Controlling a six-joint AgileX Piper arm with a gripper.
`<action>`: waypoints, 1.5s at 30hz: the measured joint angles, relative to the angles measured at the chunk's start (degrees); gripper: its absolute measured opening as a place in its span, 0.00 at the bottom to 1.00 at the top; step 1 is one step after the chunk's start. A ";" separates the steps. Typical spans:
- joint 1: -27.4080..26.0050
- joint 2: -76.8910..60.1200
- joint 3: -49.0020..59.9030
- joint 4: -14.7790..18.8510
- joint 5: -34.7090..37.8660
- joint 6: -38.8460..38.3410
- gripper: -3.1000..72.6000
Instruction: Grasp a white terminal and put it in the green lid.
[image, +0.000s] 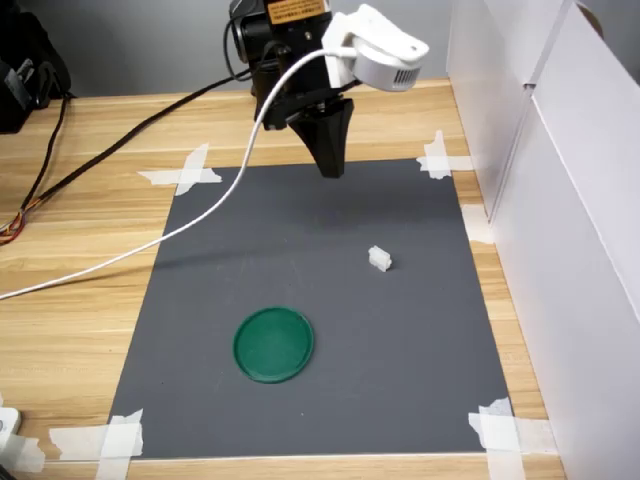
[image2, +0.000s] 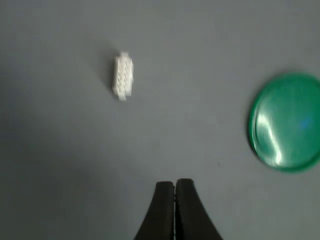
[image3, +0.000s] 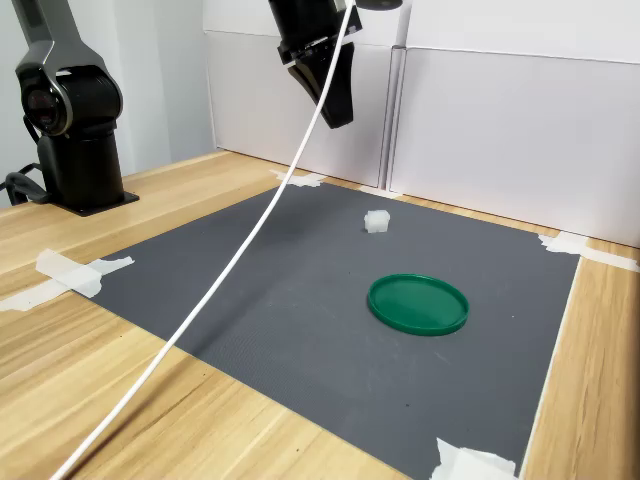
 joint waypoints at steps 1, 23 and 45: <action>0.89 0.37 -0.13 -0.07 -0.72 0.27 0.01; 7.02 7.46 -0.74 -4.53 -1.05 3.51 0.83; 7.02 22.49 -10.02 0.31 2.74 -0.55 0.97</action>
